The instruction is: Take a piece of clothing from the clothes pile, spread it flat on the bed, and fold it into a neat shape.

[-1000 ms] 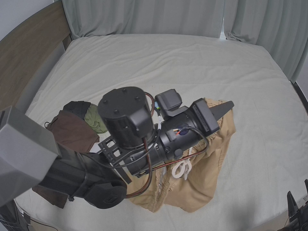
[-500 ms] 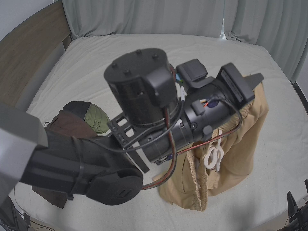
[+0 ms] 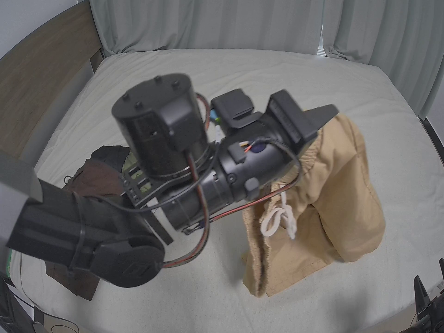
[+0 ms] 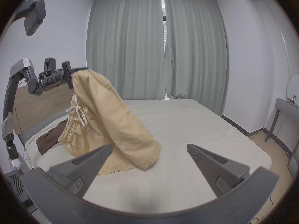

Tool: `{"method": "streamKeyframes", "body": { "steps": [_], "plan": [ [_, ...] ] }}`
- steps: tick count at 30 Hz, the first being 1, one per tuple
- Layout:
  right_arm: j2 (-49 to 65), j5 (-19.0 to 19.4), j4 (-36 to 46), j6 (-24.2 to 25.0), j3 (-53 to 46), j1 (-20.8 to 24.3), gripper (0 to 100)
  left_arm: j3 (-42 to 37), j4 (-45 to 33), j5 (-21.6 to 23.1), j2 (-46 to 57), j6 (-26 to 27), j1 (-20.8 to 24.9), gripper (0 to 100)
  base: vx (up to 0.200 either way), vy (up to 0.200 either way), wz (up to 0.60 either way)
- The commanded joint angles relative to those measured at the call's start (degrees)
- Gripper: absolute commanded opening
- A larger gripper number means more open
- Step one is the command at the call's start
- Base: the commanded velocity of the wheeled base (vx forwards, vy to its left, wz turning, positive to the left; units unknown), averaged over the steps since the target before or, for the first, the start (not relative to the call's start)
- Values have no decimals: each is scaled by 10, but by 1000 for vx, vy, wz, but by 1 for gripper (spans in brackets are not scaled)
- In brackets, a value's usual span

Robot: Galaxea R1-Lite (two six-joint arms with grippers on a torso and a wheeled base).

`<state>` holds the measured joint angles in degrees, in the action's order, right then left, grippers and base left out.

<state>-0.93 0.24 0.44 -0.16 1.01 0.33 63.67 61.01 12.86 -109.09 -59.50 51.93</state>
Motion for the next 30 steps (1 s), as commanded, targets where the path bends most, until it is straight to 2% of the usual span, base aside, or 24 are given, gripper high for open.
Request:
{"method": "streamKeyframes", "body": {
  "steps": [1,3,5,9,16,23,30],
  "plan": [
    [9,0,0,0,-9,0,100,-116,67,6,18,27,-68,0,0,0,0],
    [9,0,0,0,-9,0,100,-131,82,10,15,34,-75,0,0,0,0],
    [9,0,0,0,-9,0,100,-185,136,34,5,59,-104,0,0,0,0],
    [9,0,0,0,-9,0,100,-239,213,64,0,62,-128,0,0,0,0],
    [9,0,0,0,-9,0,100,-302,277,77,-10,88,-169,0,0,0,0],
    [9,0,0,0,-9,-1,100,-349,278,117,-2,135,-199,0,0,0,0],
    [9,0,0,0,-9,-1,100,-378,278,167,-8,230,-269,0,0,0,0]
  ]
}}
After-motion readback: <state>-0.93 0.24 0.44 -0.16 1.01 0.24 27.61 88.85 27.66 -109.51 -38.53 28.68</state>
